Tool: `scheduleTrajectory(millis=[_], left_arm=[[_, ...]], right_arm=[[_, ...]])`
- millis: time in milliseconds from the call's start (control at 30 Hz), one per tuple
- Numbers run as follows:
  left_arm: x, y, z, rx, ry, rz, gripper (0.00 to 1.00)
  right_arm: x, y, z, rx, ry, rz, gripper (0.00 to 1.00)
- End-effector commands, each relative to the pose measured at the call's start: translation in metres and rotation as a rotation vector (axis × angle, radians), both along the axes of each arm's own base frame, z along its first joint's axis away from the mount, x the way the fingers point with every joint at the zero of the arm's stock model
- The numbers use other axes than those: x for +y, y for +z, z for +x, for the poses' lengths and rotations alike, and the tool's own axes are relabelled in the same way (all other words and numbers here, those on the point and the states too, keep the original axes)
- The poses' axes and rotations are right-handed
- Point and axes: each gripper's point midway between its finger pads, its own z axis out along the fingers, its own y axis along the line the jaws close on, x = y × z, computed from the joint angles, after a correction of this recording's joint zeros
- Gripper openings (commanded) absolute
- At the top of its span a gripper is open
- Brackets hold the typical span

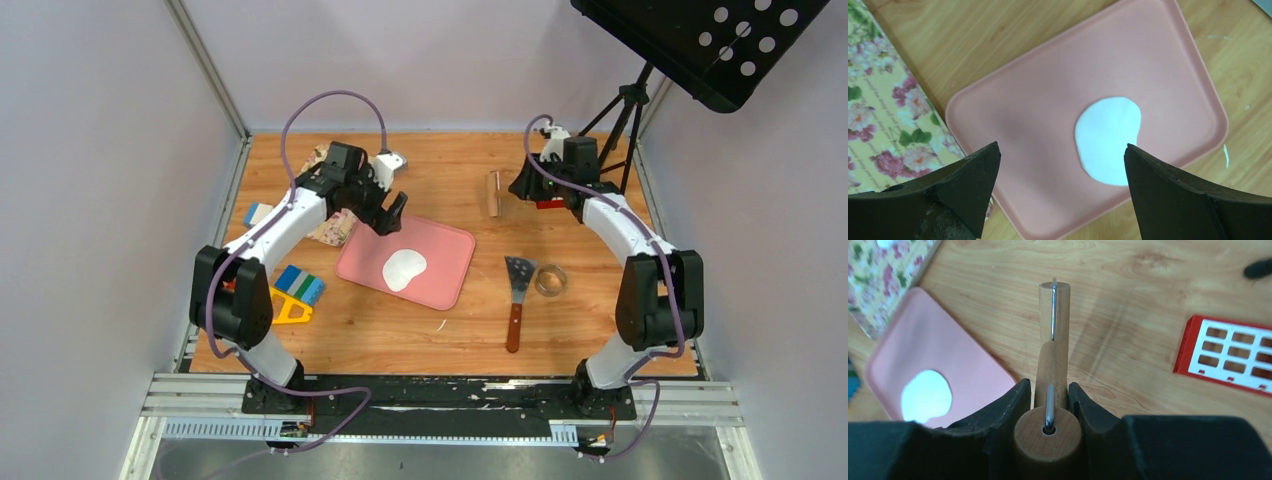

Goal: Roll out the dumpling wrappers from the dough
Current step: Place the rolling pin at the center of the board.

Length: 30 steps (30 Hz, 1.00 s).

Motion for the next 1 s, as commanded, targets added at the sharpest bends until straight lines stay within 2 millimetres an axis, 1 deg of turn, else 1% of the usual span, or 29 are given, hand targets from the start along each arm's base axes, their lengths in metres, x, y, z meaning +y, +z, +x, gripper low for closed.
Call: scheduleTrajectory(millis=[0,133,200,267,333,400,467,533,567,633,700,800,867,900,967], left_arm=[[0.004,0.002,-0.036,0.024,-0.135,-0.005,1.0],[0.01,0.003,-0.046,0.024,-0.151,0.005,1.0],[0.01,0.004,-0.048,0.021,-0.156,-0.004,1.0],[0.008,0.004,-0.049,0.021,-0.16,-0.016,1.0],[0.007,0.003,-0.05,0.031,-0.159,-0.02,1.0],[0.007,0.001,-0.05,0.038,-0.157,-0.018,1.0],[0.008,-0.001,-0.051,0.038,-0.156,-0.015,1.0],[0.009,-0.001,-0.052,0.034,-0.155,-0.014,1.0],[0.009,-0.001,-0.052,0.032,-0.156,-0.014,1.0],[0.009,-0.001,-0.053,0.03,-0.156,-0.015,1.0],[0.01,0.0,-0.054,0.028,-0.158,-0.013,1.0],[0.01,0.0,-0.056,0.03,-0.165,-0.009,1.0],[0.011,0.002,-0.057,0.027,-0.171,-0.006,1.0],[0.011,0.003,-0.057,0.025,-0.175,-0.004,1.0],[0.012,0.006,-0.058,0.017,-0.181,0.0,1.0]], right_arm=[[0.006,0.03,0.021,0.0,-0.055,0.346,0.05],[-0.011,0.008,0.028,0.078,-0.116,0.44,0.14],[-0.028,-0.005,0.031,0.121,-0.175,0.469,0.21],[-0.036,-0.018,0.031,0.158,-0.201,0.48,0.26],[-0.04,-0.031,0.027,0.201,-0.218,0.475,0.32],[-0.044,-0.04,0.023,0.223,-0.228,0.459,0.38],[-0.049,-0.05,0.017,0.256,-0.248,0.426,0.42],[-0.055,-0.058,0.013,0.272,-0.263,0.383,0.52],[-0.059,-0.062,0.01,0.284,-0.273,0.362,0.55],[-0.067,-0.065,0.004,0.296,-0.276,0.325,0.55],[-0.078,-0.065,-0.001,0.294,-0.296,0.276,0.57],[-0.099,-0.062,-0.014,0.288,-0.338,0.147,0.58],[-0.112,-0.058,-0.026,0.282,-0.343,0.045,0.6],[-0.119,-0.051,-0.034,0.267,-0.353,-0.005,0.6],[-0.127,-0.045,-0.05,0.243,-0.322,-0.096,0.6]])
